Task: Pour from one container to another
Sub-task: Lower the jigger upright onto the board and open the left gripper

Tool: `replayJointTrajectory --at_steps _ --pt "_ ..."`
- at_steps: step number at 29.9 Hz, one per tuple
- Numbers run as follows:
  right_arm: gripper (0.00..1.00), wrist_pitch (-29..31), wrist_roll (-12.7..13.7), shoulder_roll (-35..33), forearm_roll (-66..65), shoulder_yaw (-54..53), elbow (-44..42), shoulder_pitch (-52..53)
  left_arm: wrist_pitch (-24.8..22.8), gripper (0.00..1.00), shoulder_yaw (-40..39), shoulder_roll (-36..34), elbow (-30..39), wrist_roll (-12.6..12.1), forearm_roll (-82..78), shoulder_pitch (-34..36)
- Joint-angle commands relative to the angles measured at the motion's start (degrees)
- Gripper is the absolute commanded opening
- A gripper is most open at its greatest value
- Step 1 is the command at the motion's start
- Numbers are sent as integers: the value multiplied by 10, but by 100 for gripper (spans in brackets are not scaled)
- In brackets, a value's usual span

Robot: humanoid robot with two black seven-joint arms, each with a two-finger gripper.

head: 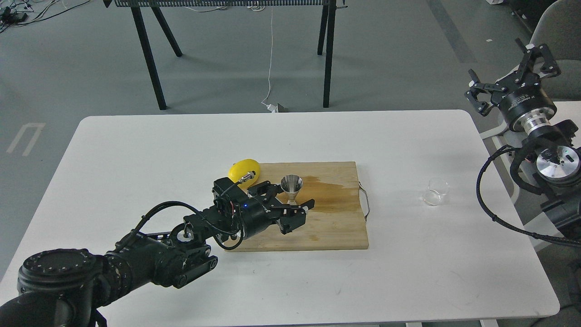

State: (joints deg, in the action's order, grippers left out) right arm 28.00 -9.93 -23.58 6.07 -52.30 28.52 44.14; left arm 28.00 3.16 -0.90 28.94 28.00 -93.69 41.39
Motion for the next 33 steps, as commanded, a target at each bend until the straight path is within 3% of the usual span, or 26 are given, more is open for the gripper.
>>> replayJointTrajectory --at_steps 1,33 --pt "100 0 0 0 0 0 0 0 0 86 -2 -2 0 0 1 2" --pt "100 0 -2 0 0 0 0 -1 0 86 -3 -38 16 0 1 -1"
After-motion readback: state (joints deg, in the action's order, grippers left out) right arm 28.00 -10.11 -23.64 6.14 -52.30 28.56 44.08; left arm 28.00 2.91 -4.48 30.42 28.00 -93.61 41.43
